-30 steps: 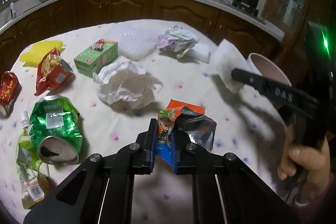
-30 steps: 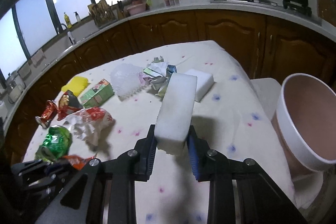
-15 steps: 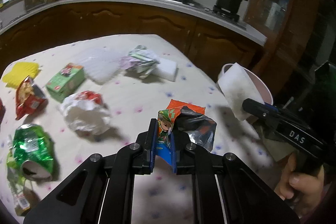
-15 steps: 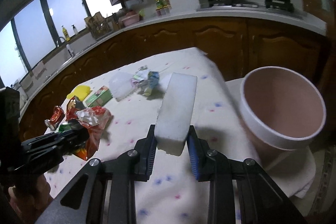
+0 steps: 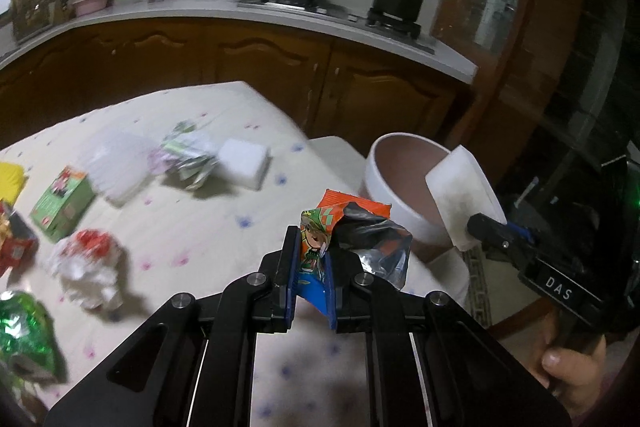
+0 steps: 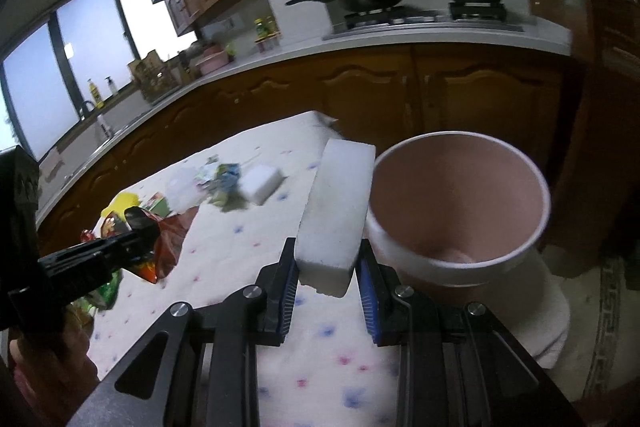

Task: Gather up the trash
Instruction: 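Carry both items to the bin and open both tools to drop them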

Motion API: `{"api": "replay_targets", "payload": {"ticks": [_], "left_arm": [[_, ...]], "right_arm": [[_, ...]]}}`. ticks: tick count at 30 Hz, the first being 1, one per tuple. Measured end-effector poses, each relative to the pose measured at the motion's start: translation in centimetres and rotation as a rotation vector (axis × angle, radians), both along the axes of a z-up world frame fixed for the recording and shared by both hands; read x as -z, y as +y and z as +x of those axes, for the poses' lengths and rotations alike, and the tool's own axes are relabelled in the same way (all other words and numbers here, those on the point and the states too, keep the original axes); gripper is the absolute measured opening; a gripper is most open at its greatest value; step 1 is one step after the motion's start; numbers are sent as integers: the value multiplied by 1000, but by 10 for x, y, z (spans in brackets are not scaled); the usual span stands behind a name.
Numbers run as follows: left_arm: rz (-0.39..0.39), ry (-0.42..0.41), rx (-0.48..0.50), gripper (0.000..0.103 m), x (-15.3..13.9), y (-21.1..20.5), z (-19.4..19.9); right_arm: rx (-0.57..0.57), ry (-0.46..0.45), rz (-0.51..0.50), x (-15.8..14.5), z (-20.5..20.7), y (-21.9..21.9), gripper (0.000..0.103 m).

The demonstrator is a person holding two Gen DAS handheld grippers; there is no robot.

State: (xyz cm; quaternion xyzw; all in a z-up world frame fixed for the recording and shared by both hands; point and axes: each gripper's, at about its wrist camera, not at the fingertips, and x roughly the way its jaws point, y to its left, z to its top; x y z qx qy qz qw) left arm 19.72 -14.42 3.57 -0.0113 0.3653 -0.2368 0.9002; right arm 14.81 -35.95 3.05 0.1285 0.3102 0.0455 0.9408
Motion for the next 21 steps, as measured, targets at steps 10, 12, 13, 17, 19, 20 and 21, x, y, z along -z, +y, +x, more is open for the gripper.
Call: {"api": "replay_targets", "payload": {"ticks": [10, 12, 13, 17, 19, 20, 21], "left_arm": [[-22, -4, 77, 10, -11, -67, 24], [-19, -5, 85, 10, -13, -80, 31], [-22, -2, 92, 10, -14, -87, 36], [-8, -10, 117, 10, -15, -113, 50], [-2, -1, 133, 10, -13, -125, 57], [5, 4, 140, 10, -11, -133, 63], [10, 7, 143, 10, -10, -139, 67]], "right_arm": [[105, -3, -14, -5, 1, -51, 29], [117, 3, -18, -5, 3, -58, 29], [121, 6, -19, -4, 5, -61, 29], [127, 25, -20, -2, 14, -71, 29], [129, 31, -27, -2, 17, -75, 29], [130, 34, -30, -2, 20, -77, 29], [130, 39, -31, -1, 22, -79, 29]]}}
